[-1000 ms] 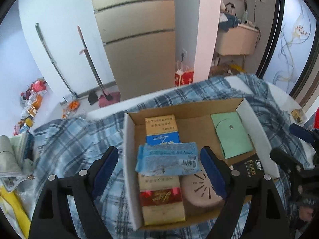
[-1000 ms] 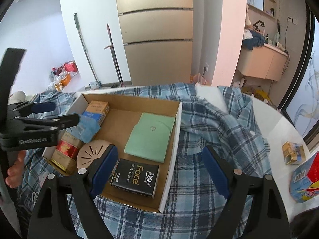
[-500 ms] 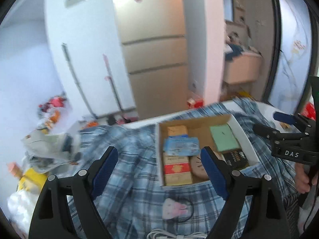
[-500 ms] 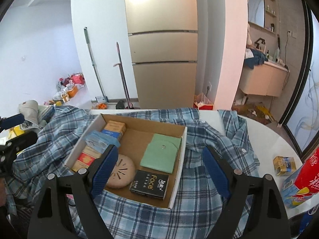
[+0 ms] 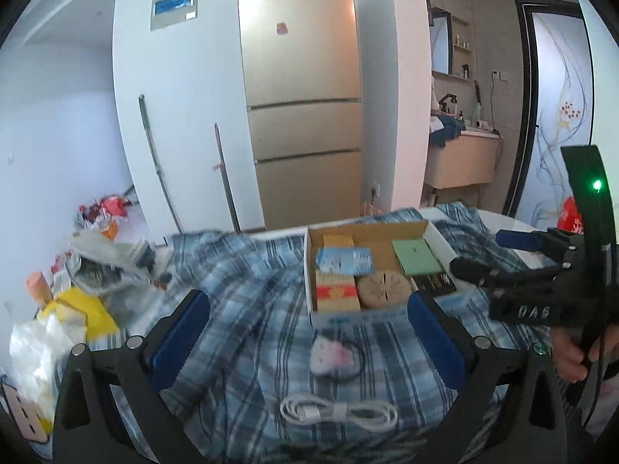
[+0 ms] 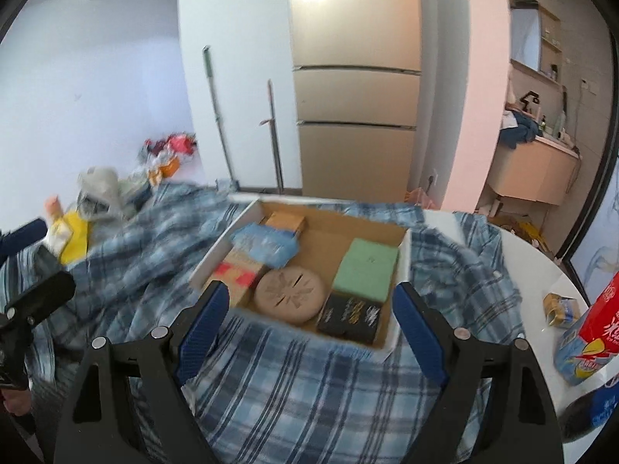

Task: Organize soft objects
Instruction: 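Raise both open grippers away from the box, then lower the right gripper onto the white cable and close on it, then lift the white cable with the right gripper while the left gripper grasps the bunny tie, then carry the cable and bunny tie over the box with both grippers, then lower the cable and bunny tie into the box and open both grippers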

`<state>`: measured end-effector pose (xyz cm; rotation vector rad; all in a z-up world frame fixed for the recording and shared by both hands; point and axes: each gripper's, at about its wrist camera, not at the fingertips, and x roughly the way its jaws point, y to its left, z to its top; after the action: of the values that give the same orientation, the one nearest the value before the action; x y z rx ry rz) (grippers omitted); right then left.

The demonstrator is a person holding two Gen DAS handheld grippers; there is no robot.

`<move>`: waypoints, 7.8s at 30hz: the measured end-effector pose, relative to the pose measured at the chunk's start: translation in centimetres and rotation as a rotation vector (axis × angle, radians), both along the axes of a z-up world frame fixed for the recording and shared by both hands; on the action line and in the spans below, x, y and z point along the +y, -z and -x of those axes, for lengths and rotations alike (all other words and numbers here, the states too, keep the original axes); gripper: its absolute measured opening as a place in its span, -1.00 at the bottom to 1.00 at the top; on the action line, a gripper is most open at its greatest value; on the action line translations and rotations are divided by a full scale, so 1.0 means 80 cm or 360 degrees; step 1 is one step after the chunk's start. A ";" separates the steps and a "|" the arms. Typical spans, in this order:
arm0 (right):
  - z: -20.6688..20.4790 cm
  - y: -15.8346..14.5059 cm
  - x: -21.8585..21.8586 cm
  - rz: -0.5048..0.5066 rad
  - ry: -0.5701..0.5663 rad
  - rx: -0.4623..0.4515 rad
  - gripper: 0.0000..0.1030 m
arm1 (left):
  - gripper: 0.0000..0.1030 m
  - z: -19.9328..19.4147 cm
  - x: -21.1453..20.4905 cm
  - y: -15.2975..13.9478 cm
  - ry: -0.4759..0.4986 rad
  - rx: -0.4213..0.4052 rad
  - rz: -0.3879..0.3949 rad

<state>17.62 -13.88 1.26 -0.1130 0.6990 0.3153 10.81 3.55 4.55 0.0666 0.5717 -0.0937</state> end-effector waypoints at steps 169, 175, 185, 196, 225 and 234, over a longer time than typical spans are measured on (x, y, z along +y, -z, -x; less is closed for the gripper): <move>0.015 0.061 -0.023 -0.0054 0.0136 -0.0073 -0.58 | -0.39 -0.109 -0.009 0.146 0.0243 0.0590 0.0080; 0.022 0.045 -0.026 -0.0084 0.0154 -0.0130 -0.58 | -0.39 -0.084 -0.016 0.116 0.0261 0.0543 0.0057; 0.035 0.001 -0.031 -0.0068 0.0195 -0.0273 -0.58 | -0.39 -0.065 -0.032 0.052 0.0214 0.0327 -0.0011; -0.004 -0.072 -0.034 -0.0147 0.0292 -0.0343 -0.58 | -0.39 -0.098 -0.051 -0.055 0.0188 0.0072 0.0049; -0.126 0.046 -0.036 -0.0484 0.0420 0.0201 -0.58 | -0.39 -0.220 -0.062 0.040 0.0187 0.0467 0.0096; -0.145 0.084 -0.040 -0.0355 0.0487 0.0290 -0.58 | -0.39 -0.240 -0.063 0.087 0.0170 0.0618 0.0052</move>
<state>29.22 -17.11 -5.47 0.2357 0.8437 0.1086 29.99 -1.49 -2.44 0.0471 0.9542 -0.2226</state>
